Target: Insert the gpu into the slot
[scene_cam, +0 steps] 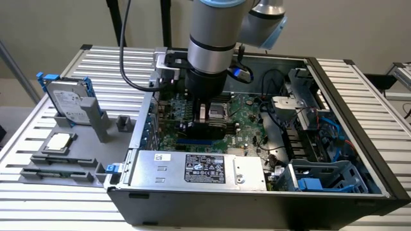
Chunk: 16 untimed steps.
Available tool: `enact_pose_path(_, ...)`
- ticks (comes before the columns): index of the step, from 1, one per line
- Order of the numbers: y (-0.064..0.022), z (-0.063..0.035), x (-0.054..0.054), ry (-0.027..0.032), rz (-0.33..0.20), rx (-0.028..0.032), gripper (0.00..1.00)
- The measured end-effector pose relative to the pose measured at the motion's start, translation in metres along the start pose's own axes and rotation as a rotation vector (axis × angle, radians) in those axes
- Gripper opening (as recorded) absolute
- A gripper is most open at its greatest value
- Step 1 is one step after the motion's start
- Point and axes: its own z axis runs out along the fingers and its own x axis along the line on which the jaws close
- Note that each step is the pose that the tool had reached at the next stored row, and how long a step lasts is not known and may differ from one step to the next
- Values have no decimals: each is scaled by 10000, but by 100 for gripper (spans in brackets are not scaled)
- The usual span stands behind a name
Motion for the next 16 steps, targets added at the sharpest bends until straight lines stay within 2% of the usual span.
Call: enact_pose_path(16, -3, 40, 14, 0, 30, -44, 26)
